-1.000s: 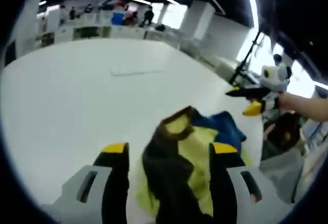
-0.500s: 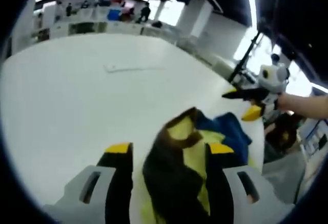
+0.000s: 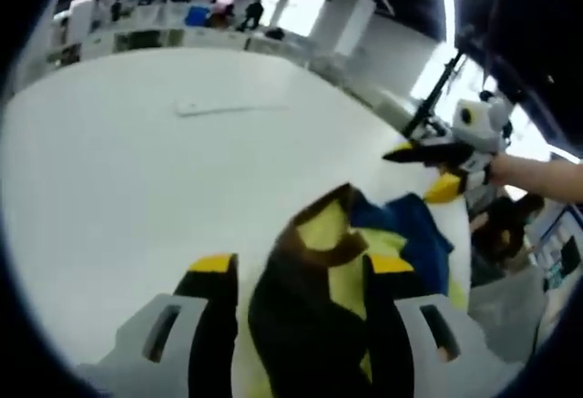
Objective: Fold the garment on the visible template until the final outline fits inside the template.
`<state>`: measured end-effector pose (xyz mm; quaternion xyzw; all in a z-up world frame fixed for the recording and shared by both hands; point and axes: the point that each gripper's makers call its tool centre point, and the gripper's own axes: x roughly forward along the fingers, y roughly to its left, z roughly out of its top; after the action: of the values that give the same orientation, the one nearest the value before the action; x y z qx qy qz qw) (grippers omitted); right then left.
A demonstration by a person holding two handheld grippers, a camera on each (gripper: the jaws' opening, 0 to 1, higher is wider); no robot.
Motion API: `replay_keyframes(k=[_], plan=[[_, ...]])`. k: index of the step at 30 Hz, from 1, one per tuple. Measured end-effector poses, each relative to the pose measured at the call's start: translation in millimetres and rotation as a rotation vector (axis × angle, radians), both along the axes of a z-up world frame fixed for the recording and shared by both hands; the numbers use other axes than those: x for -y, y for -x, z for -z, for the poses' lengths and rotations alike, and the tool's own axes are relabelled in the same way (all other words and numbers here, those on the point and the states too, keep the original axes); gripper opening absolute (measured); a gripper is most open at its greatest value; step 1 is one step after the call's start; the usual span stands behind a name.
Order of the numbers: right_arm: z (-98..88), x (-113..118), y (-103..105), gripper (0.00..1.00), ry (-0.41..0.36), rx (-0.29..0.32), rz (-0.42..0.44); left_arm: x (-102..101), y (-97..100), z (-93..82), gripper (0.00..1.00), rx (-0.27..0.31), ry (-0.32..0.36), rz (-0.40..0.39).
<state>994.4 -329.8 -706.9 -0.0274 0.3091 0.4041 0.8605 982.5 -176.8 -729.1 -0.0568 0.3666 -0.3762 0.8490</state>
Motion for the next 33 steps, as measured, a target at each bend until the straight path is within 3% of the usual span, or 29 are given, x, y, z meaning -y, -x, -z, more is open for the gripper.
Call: replay_keyframes(k=[8,14,18,23,28,31,33], plan=[[14.3,-6,-14,0.65,-0.035,-0.022,0.024,6,-4.8,17.5,0.51,-0.024,-0.022,0.029],[38.2,-11,-10,0.6,0.023,-0.054,-0.024,13,-3.3,26.0,0.48,-0.031,-0.041,0.056],[44.5,-13,-8,0.59,0.009,-0.064,-0.015,15,-0.4,33.9,0.48,-0.032,-0.072,0.081],[44.9,-13,-12,0.57,-0.009,-0.052,0.014,14,-4.2,34.3,0.44,-0.037,-0.057,0.057],[45.1,-19,-15,0.49,-0.014,-0.043,0.011,14,-3.8,34.5,0.39,-0.036,-0.056,0.059],[53.4,-19,-13,0.34,0.006,-0.06,0.009,16,-2.4,35.0,0.37,-0.043,-0.051,0.069],[57.6,-18,-13,0.3,0.021,-0.064,0.01,15,-3.4,35.2,0.35,-0.041,-0.059,0.07]])
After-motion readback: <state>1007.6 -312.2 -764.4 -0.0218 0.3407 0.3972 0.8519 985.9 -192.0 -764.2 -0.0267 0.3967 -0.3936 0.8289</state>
